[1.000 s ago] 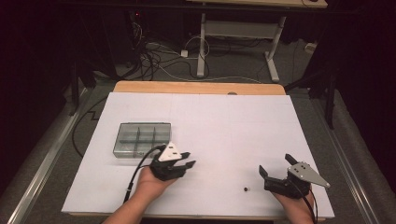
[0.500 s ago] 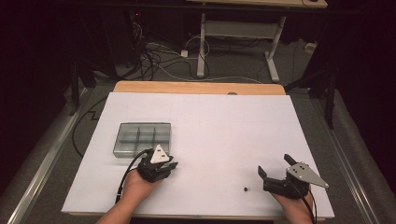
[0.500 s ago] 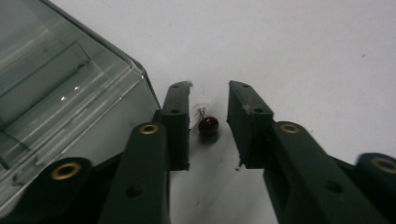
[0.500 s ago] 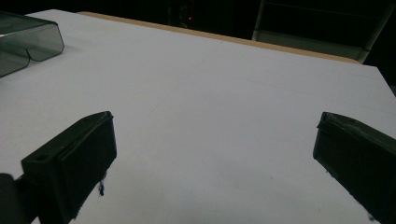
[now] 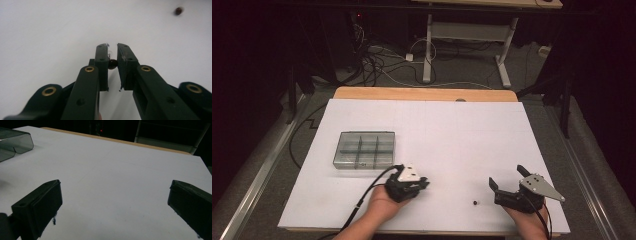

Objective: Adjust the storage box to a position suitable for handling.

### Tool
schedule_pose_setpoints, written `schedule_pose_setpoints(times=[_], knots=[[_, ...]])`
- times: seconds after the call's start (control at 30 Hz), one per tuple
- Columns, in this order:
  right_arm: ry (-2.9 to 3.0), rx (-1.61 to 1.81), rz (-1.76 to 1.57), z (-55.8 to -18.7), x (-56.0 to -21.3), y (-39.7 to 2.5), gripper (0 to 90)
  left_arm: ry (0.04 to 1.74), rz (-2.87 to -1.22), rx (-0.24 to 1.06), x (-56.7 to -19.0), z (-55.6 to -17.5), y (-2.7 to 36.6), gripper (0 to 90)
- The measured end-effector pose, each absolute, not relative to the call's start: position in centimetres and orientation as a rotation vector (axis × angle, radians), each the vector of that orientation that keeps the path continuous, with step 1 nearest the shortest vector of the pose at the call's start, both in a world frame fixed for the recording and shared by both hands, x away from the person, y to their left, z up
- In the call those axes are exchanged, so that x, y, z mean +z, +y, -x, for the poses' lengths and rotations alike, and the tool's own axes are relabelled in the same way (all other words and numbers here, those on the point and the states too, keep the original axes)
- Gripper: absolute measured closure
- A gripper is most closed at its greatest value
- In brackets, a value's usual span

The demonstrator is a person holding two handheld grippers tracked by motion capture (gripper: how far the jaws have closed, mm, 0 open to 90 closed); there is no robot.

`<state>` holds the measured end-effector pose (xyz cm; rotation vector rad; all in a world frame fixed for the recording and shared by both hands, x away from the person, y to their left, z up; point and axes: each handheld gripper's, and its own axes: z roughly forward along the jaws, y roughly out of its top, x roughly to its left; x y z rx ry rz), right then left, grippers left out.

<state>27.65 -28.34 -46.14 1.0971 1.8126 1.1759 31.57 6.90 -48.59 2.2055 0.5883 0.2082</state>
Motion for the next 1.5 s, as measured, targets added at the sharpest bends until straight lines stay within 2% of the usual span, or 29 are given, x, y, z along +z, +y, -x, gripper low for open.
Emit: schedule_pose_setpoints(times=[0.33, 0.6, 0.9, 1.0, 1.13, 1.17, 1.37, 1.47, 1.5], knots=[[1.811, 1.179, -1.098, -27.7, -46.2, -28.6, 0.0, 0.405, -2.247, 0.101, -48.8, -31.9, -3.9, 77.6], [1.812, 1.182, -1.103, -27.6, -46.2, -28.7, 0.0, 0.371, -2.264, 0.041, -49.0, -32.5, -7.0, 77.4], [1.814, 1.184, -1.101, -27.7, -46.2, -28.5, 0.0, 0.353, -2.285, 0.031, -48.9, -32.6, -7.5, 76.7], [1.815, 1.183, -1.102, -27.7, -46.2, -28.5, 0.0, 0.360, -2.274, 0.019, -48.9, -32.7, -7.4, 71.8], [1.813, 1.185, -1.101, -27.6, -46.2, -28.5, 0.0, 0.382, -2.240, 0.003, -48.6, -32.8, -6.9, 59.4], [1.813, 1.185, -1.101, -27.6, -46.2, -28.5, 0.0, 0.381, -2.232, 0.001, -48.5, -32.8, -6.7, 59.4], [1.825, 1.191, -1.100, -27.6, -46.3, -28.4, 0.0, 0.415, -2.175, 0.027, -48.2, -32.9, -3.9, 45.8], [1.828, 1.212, -1.112, -27.7, -46.3, -28.3, 0.0, 0.446, -2.154, 0.057, -48.5, -33.1, -2.2, 43.7], [1.830, 1.226, -1.115, -27.7, -46.3, -28.2, 0.0, 0.467, -2.149, 0.063, -48.6, -33.1, -1.7, 40.6]])
